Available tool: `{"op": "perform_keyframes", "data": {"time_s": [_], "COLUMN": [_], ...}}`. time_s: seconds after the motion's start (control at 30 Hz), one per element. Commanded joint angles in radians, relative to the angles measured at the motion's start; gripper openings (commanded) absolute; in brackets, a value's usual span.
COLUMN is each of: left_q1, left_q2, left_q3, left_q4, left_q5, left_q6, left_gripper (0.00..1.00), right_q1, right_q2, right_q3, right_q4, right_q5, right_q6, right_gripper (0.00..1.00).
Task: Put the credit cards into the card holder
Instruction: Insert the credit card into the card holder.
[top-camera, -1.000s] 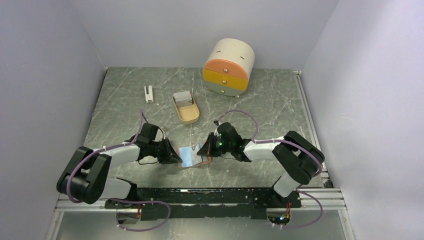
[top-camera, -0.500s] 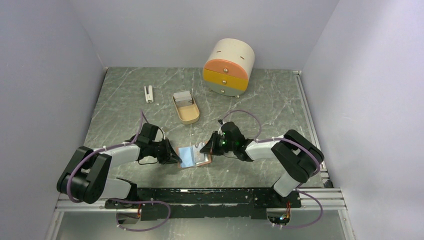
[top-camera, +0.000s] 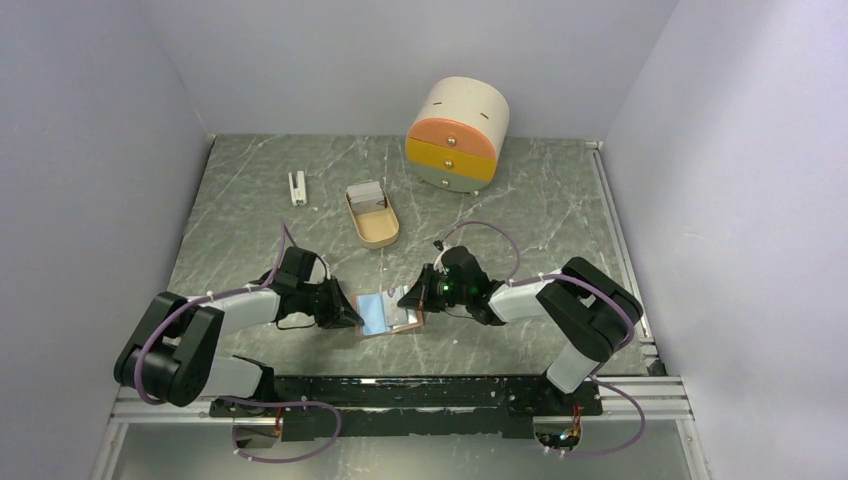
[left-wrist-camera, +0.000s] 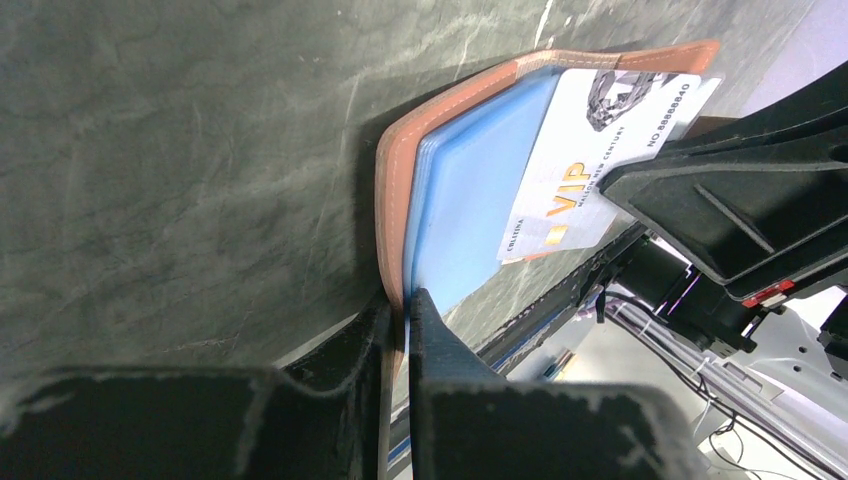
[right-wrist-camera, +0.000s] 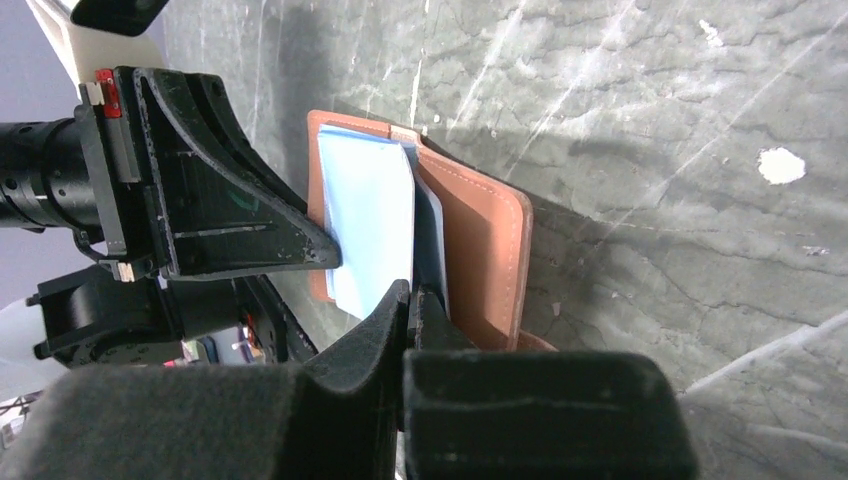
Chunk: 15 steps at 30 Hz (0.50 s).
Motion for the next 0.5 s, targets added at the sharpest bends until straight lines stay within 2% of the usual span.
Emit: {"op": "perform_keyframes", "data": {"time_s": [0.0,0.47], "left_q1": [0.006,0.005], "left_q2": [0.017,0.022], "left_q3": [-0.019,-0.026], "left_q4": [0.009,0.027], "left_q5": [0.011,0.027], "left_q6": [0.009,-0.001], "left_gripper": [0.11,0.12], "right_q1": [0.011,0.038], "right_q2": [0.008,0.033], "right_q3": [-0.035,-0.055], "right_q4": [-0.006,0.044], "right_q5": [0.007,-0.001], "right_q6": [-0.014,0.02], "right_gripper": [0.0,0.0]}}
